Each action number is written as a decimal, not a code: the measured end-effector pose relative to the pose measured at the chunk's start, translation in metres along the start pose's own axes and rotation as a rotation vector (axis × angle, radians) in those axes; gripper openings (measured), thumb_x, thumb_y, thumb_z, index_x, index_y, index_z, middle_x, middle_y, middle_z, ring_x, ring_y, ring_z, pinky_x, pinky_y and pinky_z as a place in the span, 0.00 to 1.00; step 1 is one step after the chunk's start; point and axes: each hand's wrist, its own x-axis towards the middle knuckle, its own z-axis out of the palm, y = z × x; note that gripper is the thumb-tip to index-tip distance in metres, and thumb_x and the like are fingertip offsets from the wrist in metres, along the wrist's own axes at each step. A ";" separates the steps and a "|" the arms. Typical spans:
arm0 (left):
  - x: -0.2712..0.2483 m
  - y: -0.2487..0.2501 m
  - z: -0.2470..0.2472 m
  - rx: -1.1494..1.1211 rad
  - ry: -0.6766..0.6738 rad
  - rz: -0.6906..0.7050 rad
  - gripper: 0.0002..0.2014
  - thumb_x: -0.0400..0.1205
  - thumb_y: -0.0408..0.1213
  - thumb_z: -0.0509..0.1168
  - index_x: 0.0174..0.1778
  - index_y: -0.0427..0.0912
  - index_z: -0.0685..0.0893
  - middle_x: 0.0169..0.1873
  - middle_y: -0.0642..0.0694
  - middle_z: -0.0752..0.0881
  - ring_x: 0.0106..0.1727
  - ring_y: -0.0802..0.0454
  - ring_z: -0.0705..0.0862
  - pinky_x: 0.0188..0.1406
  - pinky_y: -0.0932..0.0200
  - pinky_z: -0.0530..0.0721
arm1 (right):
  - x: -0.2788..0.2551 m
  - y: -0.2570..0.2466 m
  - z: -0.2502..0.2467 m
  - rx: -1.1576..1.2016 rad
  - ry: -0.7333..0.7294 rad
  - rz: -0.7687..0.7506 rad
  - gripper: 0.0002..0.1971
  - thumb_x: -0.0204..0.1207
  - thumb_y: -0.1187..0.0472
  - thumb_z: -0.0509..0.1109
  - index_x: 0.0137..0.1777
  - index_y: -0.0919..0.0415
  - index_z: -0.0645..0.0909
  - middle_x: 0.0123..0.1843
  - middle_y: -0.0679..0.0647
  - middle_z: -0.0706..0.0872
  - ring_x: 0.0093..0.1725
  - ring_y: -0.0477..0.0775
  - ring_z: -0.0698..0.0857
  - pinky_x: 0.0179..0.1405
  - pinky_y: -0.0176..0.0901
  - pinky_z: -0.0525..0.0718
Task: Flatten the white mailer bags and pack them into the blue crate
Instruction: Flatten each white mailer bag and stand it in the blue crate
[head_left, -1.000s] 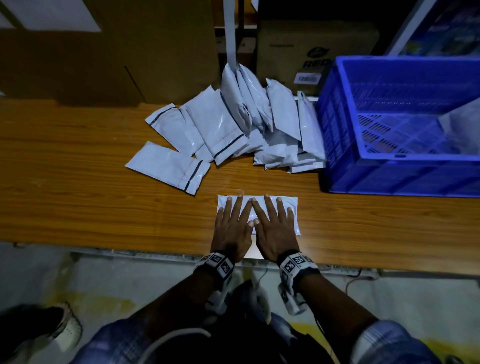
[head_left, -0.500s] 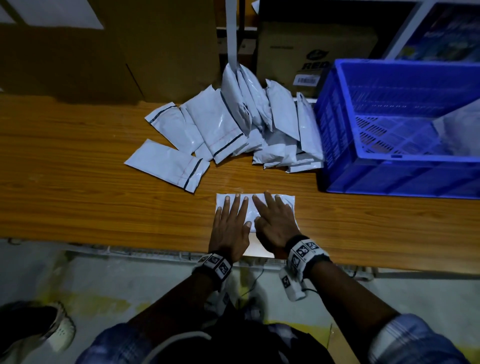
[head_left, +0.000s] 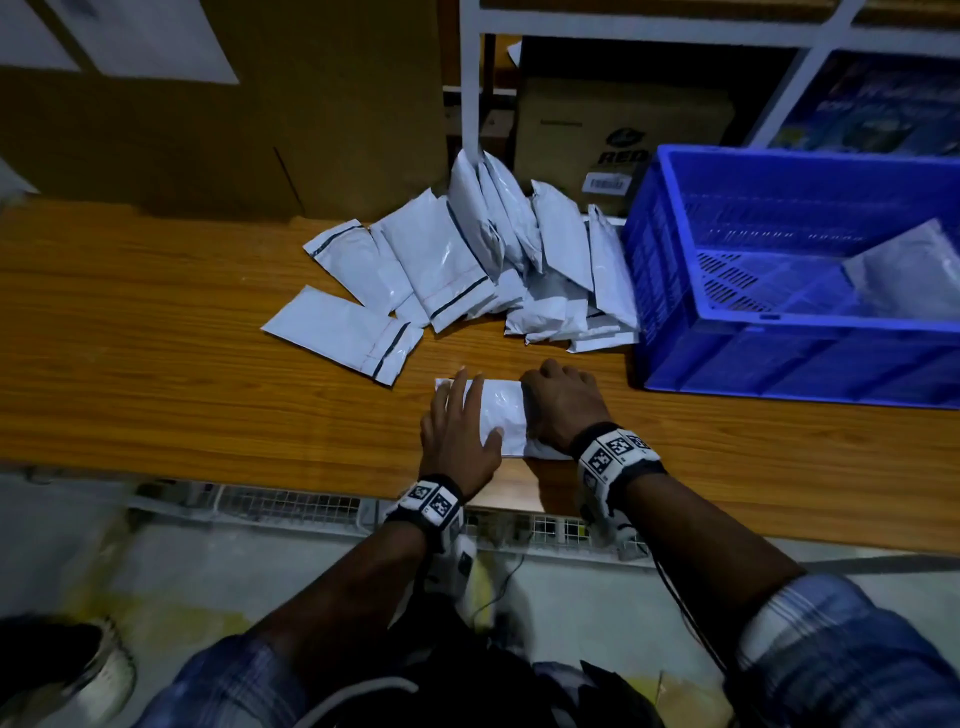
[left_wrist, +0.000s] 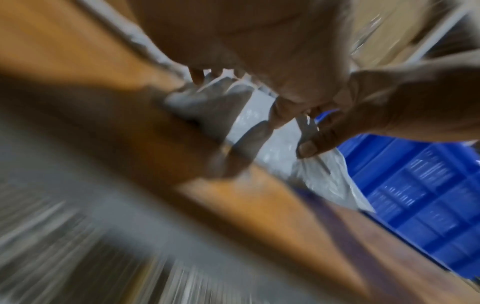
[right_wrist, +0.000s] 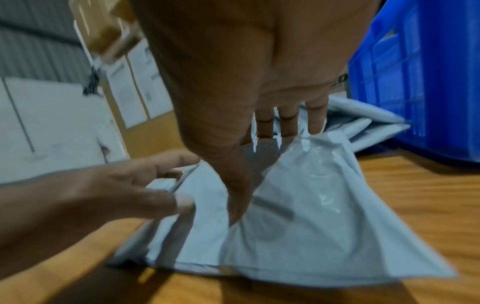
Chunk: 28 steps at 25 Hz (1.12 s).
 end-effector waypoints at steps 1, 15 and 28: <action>0.004 0.003 -0.008 0.046 0.032 0.021 0.36 0.83 0.49 0.65 0.86 0.52 0.58 0.88 0.50 0.53 0.87 0.44 0.50 0.81 0.38 0.54 | -0.003 0.001 -0.005 0.013 0.047 0.005 0.27 0.66 0.52 0.79 0.65 0.53 0.76 0.63 0.56 0.79 0.63 0.64 0.77 0.62 0.60 0.74; -0.016 0.009 -0.010 0.228 -0.054 0.203 0.19 0.64 0.28 0.72 0.41 0.49 0.70 0.69 0.44 0.80 0.74 0.43 0.74 0.73 0.50 0.70 | -0.051 -0.006 0.045 0.272 -0.186 0.001 0.51 0.69 0.49 0.68 0.84 0.35 0.38 0.88 0.48 0.35 0.86 0.65 0.35 0.82 0.68 0.42; 0.003 0.001 0.014 0.308 0.047 0.226 0.29 0.87 0.49 0.57 0.85 0.51 0.62 0.86 0.46 0.60 0.86 0.44 0.57 0.84 0.42 0.57 | -0.047 -0.017 0.095 0.332 0.061 0.164 0.28 0.87 0.40 0.37 0.86 0.38 0.38 0.87 0.48 0.32 0.85 0.59 0.30 0.83 0.63 0.34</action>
